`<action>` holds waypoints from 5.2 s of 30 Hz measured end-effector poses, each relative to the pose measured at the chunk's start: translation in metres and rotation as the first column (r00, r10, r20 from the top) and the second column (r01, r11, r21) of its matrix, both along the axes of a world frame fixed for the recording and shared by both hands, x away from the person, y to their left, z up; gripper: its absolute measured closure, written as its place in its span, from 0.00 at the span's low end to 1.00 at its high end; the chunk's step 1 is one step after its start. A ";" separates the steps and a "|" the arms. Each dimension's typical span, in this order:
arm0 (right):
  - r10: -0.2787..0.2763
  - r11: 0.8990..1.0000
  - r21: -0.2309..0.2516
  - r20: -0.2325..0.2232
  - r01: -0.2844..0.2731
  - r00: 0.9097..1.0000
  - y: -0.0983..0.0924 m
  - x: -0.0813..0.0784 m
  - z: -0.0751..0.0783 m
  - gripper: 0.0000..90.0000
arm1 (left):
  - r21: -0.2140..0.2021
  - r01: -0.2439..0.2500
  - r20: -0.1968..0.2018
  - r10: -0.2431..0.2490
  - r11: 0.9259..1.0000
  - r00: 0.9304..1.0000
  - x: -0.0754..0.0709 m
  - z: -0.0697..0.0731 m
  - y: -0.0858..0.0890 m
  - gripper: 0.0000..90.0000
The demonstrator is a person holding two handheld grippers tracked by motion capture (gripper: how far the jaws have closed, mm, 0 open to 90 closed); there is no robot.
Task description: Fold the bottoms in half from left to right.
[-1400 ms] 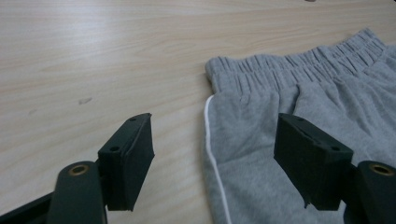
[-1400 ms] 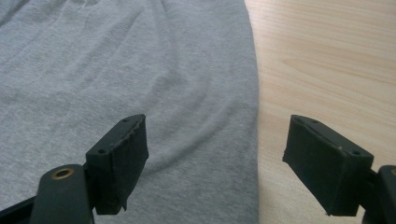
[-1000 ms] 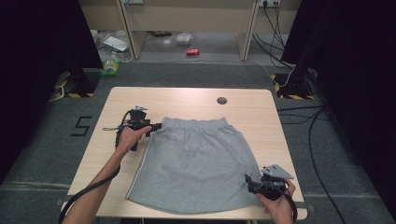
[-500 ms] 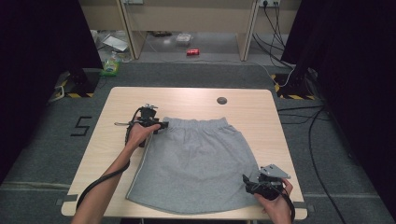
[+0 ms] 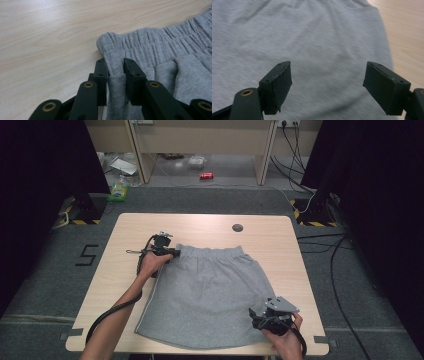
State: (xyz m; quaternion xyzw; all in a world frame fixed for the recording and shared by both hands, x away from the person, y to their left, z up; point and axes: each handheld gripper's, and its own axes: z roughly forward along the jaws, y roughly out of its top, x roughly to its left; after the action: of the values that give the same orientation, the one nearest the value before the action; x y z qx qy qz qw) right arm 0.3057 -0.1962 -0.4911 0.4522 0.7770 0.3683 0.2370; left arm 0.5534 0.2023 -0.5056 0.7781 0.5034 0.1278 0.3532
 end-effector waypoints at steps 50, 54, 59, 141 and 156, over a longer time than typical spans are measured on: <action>0.560 0.828 0.005 -0.057 -0.561 0.826 0.293 -0.016 -0.012 0.37 | -0.032 0.005 0.038 -0.004 0.999 0.999 -0.002 -0.005 0.004 0.85; 0.579 0.814 0.001 -0.071 -0.581 0.812 0.304 -0.019 -0.017 0.42 | -0.024 0.014 0.028 -0.014 1.000 1.000 0.000 -0.004 0.005 0.85; 0.597 0.800 -0.007 -0.078 -0.600 0.798 0.315 -0.020 -0.020 0.45 | 0.000 0.015 0.024 -0.015 1.000 1.000 -0.001 -0.002 0.008 0.85; -0.053 0.933 0.361 0.094 0.016 0.994 -0.051 -0.054 0.024 0.92 | -0.069 0.122 -0.073 -0.127 0.990 0.989 0.021 0.084 -0.237 0.75; -0.130 0.951 0.285 0.022 0.118 0.991 -0.077 -0.058 0.008 0.93 | -0.037 0.125 -0.072 -0.127 0.991 0.989 0.013 0.080 -0.181 0.49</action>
State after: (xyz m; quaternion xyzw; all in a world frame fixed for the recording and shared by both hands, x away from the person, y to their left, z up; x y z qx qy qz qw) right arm 0.2478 -0.2736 -0.4828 0.5217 0.6814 0.4692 0.2084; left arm 0.5663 0.0215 -0.4260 0.8068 0.4680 0.0678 0.3542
